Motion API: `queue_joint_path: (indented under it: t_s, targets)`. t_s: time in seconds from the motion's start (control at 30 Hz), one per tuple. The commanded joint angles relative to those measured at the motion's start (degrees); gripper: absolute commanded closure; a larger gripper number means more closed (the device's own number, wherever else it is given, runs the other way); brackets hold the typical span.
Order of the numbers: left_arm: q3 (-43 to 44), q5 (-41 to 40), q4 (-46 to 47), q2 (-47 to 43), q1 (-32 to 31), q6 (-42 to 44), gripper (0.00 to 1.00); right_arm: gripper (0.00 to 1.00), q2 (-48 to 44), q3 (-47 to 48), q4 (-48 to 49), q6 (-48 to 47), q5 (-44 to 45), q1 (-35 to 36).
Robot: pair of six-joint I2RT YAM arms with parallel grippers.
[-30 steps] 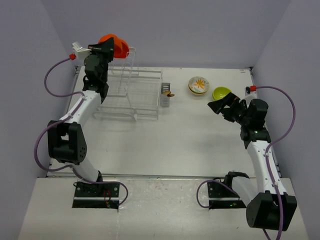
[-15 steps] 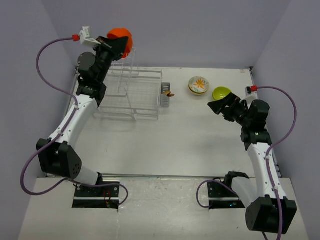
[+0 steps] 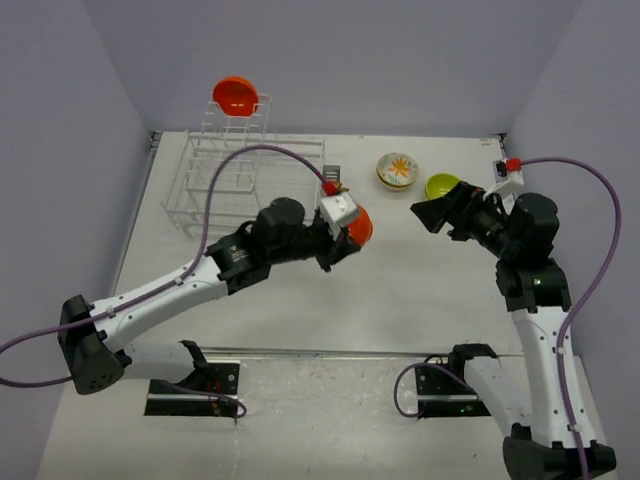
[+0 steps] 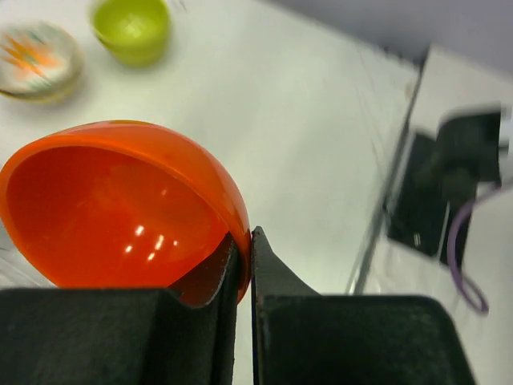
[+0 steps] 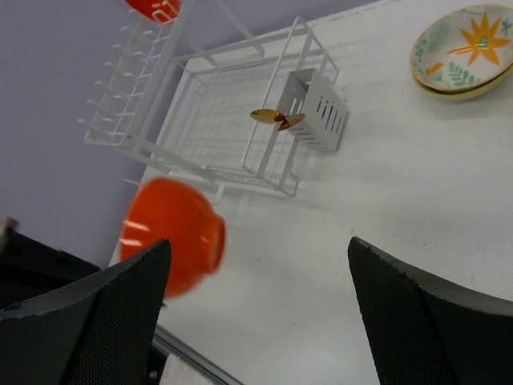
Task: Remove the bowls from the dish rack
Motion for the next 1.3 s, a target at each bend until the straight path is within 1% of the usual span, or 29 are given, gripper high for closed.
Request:
queue_joint_path:
  t_s: [0.0, 0.03, 0.1, 0.13, 0.2, 0.3, 0.33, 0.4, 0.43, 0.5, 0.53, 0.63, 0.7, 0.73, 0.83, 0.87, 0.93, 0.97, 1.0, 1.03, 1.07, 1.1, 1.13, 1.17, 1.2, 1.23, 1.27]
  targets:
    - [-2.84, -4.59, -10.82, 2.07, -8.65, 13.79, 1.00, 0.09, 4.57, 5.16, -12.43, -5.83, 7.40, 6.75]
    - [-3.37, -5.47, -12.92, 2.86, -11.81, 15.02, 1.00, 0.10, 6.14, 5.95, -15.14, -7.49, 8.63, 10.08]
    - [-4.60, -5.91, -14.25, 3.66, -13.94, 16.00, 1.00, 0.11, 7.47, 7.71, -17.97, -9.17, 13.46, 13.35]
    - [-5.04, -6.26, -14.78, 4.62, -15.51, 16.44, 1.00, 0.11, 8.09, 8.24, -20.42, -9.61, 15.22, 16.50]
    - [-5.14, -6.18, -15.66, 6.11, -16.67, 16.70, 1.00, 0.12, 9.84, 9.12, -22.80, -10.49, 19.34, 19.59]
    - [-4.78, -3.99, -15.84, 8.58, -17.38, 17.05, 1.00, 0.19, 12.66, 9.13, -26.33, -10.94, 24.19, 25.56]
    - [-4.61, -1.81, -15.67, 9.37, -17.38, 17.32, 1.00, 0.21, 13.10, 8.69, -26.59, -11.02, 24.46, 26.36]
    - [-4.96, 0.06, -14.79, 9.90, -17.29, 18.11, 1.00, 0.25, 15.20, 7.54, -26.94, -11.29, 24.12, 28.29]
    - [-5.04, 0.58, -14.44, 10.51, -17.37, 18.63, 1.00, 0.27, 16.17, 7.37, -27.56, -11.46, 24.03, 30.74]
    - [-5.31, 0.33, -13.91, 11.22, -17.38, 19.43, 1.00, 0.28, 18.97, 6.84, -27.91, -11.64, 24.55, 33.74]
    - [-5.31, 0.15, -13.91, 12.00, -17.38, 19.78, 1.00, 0.29, 19.69, 6.49, -27.13, -11.81, 24.29, 36.45]
    - [-5.13, 0.59, -13.74, 13.24, -17.38, 20.74, 1.00, 0.33, 23.19, 5.00, -25.29, -11.90, 23.94, 39.98]
    - [-5.31, 0.59, -13.30, 13.50, -17.38, 21.27, 1.00, 0.36, 25.31, 3.59, -24.05, -12.25, 23.59, 40.87]
    - [-5.74, -0.02, -12.95, 13.42, -17.38, 21.45, 1.00, 0.41, 27.49, 2.98, -22.92, -12.43, 23.24, 41.39]
    - [-6.62, -1.60, -12.50, 12.54, -17.29, 21.98, 1.00, 0.51, 31.89, 2.62, -21.59, -12.61, 22.79, 42.10]
    - [-6.71, -1.87, -12.50, 12.28, -17.29, 22.07, 1.00, 0.58, 32.87, 2.62, -21.41, -12.52, 22.97, 42.45]
    - [-6.89, -2.31, -12.15, 11.92, -17.29, 22.07, 1.00, 0.67, 35.06, 2.79, -21.06, -12.43, 23.41, 42.54]
    - [-6.98, -2.40, -11.72, 11.92, -17.29, 21.98, 1.00, 0.73, 35.42, 2.97, -20.97, -12.26, 23.76, 42.54]
    - [-7.07, -2.49, -11.45, 12.01, -17.29, 21.89, 1.00, 0.83, 35.60, 3.14, -20.80, -12.08, 24.11, 42.63]
    - [-7.33, -2.75, -11.10, 12.01, -17.29, 21.80, 1.00, 0.88, 35.34, 3.32, -20.19, -11.82, 24.55, 42.54]
    - [-7.50, -3.36, -10.84, 12.10, -17.29, 21.46, 1.00, 0.97, 35.08, 3.58, -19.92, -11.64, 25.07, 42.63]
    - [-7.68, -5.54, -10.49, 12.27, -17.29, 21.19, 1.00, 1.00, 34.90, 3.85, -19.65, -11.38, 25.60, 42.54]
    - [-7.94, -7.22, -10.22, 12.28, -17.29, 20.84, 1.00, 1.00, 34.72, 4.46, -19.39, -11.38, 26.22, 42.54]
    - [-8.12, -9.06, -9.26, 12.10, -17.29, 19.62, 0.97, 1.00, 34.81, 4.73, -19.04, -11.12, 27.87, 42.37]
    - [-8.56, -13.17, -8.38, 11.93, -17.29, 18.82, 0.77, 1.00, 34.90, 4.82, -17.82, -10.77, 28.85, 42.02]
    - [-9.17, -15.39, -7.42, 11.75, -17.29, 17.86, 0.44, 1.00, 35.33, 4.90, -17.28, -10.33, 29.38, 41.23]
    - [-9.52, -16.63, -5.49, 11.14, -17.29, 16.20, 0.34, 1.00, 36.12, 4.82, -16.58, -9.19, 29.39, 39.22]
